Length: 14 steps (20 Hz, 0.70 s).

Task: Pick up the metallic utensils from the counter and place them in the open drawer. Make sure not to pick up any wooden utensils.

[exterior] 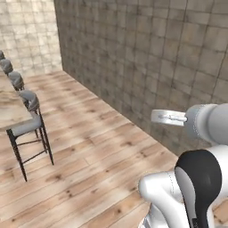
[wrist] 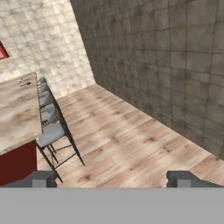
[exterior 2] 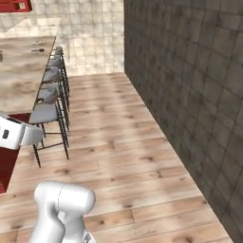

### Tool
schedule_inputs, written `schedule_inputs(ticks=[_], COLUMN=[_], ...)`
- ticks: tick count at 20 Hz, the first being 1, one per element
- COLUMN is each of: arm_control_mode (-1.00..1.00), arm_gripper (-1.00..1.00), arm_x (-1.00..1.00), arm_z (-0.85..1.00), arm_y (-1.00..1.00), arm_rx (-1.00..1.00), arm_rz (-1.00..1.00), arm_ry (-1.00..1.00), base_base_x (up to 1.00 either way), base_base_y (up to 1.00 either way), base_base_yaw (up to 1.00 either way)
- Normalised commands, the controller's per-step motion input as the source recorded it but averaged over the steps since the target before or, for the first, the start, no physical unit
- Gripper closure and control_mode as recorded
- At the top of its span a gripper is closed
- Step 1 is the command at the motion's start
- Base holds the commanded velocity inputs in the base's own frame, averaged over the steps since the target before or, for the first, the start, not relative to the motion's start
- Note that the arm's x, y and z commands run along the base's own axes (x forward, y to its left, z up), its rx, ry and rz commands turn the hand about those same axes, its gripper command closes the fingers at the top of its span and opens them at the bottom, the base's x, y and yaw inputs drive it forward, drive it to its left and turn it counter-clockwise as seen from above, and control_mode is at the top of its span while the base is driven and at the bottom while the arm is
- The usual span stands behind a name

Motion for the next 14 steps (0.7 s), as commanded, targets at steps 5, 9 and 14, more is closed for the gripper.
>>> schedule_inputs(ticks=[5,9,14], arm_control_mode=[1.00,1.00,1.00], arm_gripper=[-1.00,-1.00,-1.00], arm_x=[0.00,0.00,0.00], arm_z=[0.00,0.00,0.00], arm_y=[0.00,0.00,0.00], arm_rx=[0.00,0.00,0.00], arm_rz=[0.00,0.00,0.00], arm_ry=[0.00,0.00,0.00], base_base_x=[1.00,1.00,1.00], base_base_y=[-0.64,-0.61,-0.48], base_base_yaw=[0.54,0.54,0.56])
